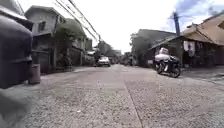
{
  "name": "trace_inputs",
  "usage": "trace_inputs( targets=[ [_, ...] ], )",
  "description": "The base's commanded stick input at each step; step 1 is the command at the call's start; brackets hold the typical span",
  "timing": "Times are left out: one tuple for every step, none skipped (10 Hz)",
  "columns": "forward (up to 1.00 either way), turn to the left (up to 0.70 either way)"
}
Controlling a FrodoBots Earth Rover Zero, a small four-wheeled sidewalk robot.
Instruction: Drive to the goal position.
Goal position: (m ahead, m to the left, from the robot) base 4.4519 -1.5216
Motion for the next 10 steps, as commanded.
trace_inputs(
  targets=[
    [1.00,0.00],
    [1.00,0.00],
    [1.00,0.00],
    [1.00,0.13],
    [1.00,0.11],
    [1.00,0.00],
    [1.00,0.00],
    [1.00,0.00],
    [1.00,0.00],
    [1.00,0.00]
  ],
)
